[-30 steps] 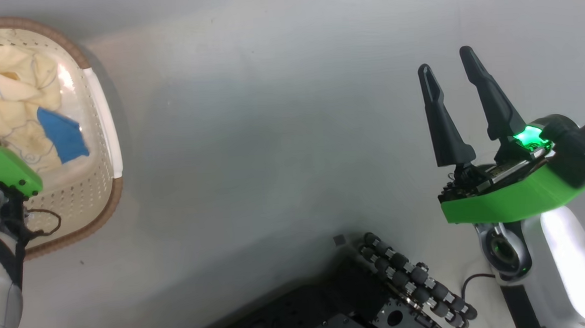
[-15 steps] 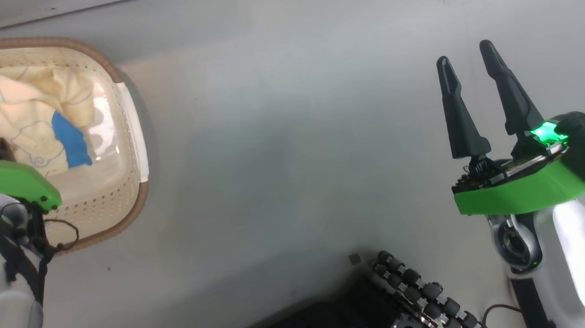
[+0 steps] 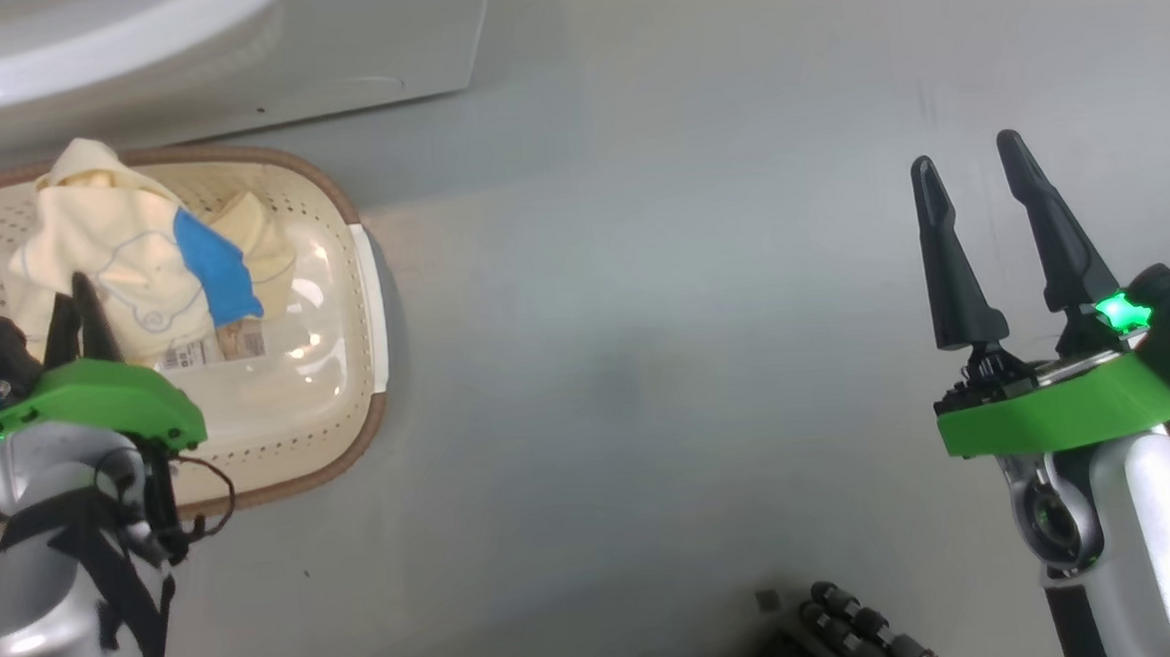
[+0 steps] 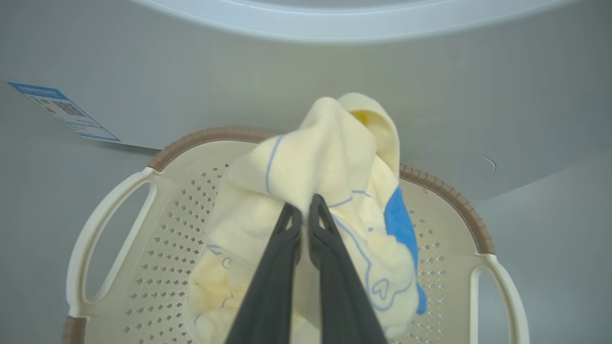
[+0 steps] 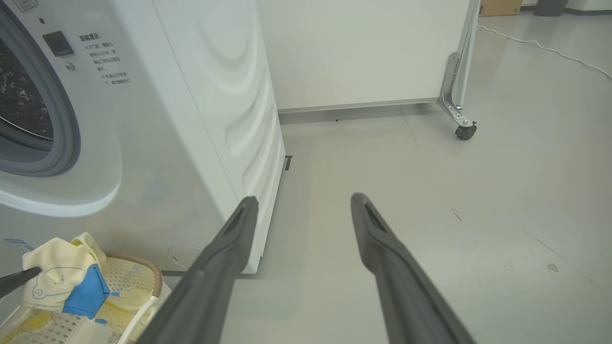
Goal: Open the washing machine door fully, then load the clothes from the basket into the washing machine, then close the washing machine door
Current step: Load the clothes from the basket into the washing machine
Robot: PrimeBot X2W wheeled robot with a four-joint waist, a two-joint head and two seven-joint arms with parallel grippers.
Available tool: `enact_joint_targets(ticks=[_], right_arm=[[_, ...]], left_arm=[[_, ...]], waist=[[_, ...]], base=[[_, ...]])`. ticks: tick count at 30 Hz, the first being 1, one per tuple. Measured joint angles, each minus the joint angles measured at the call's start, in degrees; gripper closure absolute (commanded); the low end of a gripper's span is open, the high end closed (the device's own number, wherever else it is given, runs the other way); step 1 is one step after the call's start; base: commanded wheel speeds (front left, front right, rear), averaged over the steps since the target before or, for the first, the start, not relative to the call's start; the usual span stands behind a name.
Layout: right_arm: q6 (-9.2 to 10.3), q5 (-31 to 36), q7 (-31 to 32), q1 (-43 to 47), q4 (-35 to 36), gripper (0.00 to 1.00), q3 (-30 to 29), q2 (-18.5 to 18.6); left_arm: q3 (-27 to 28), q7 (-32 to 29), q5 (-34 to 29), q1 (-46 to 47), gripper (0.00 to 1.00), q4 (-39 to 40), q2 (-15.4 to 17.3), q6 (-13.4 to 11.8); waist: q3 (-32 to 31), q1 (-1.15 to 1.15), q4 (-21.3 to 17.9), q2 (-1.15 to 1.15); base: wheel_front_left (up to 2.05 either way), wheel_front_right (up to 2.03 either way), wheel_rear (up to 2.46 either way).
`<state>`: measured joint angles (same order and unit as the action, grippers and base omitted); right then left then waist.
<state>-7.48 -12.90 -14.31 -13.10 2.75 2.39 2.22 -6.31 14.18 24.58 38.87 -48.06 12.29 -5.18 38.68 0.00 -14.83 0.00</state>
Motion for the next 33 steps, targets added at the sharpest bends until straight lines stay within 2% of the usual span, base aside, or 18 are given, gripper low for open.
enact_joint_targets(ticks=[4,12,23,33], right_arm=[[0.0,0.4,0.7,1.3,-0.3,0.0,-0.6,0.0],[0.0,1.4,2.4,4.1,-1.0,0.0,-1.6,0.0],[0.0,3.3,4.8,9.3,-1.0,0.0,-3.2,0.0],[0.0,3.9,7.1,13.1,0.3,0.0,-4.2,0.0]], left_arm=[[1.1,0.0,-2.6,-5.2,1.0,7.3,-1.3,-0.9],[2.8,0.0,-6.0,-14.0,1.0,18.8,-3.4,-1.0],[1.3,0.0,-10.1,-25.7,1.0,29.4,-3.9,-1.8],[-1.0,-2.2,-10.5,-33.6,1.0,35.0,-4.0,-2.5]], waist=[[-3.7,0.0,1.1,0.0],[-11.1,0.0,2.7,0.0],[-20.9,0.0,4.9,0.0],[-27.5,0.0,7.2,0.0]], base=[[0.0,0.0,0.0],[0.0,0.0,0.0],[0.0,0.0,0.0],[0.0,0.0,0.0]])
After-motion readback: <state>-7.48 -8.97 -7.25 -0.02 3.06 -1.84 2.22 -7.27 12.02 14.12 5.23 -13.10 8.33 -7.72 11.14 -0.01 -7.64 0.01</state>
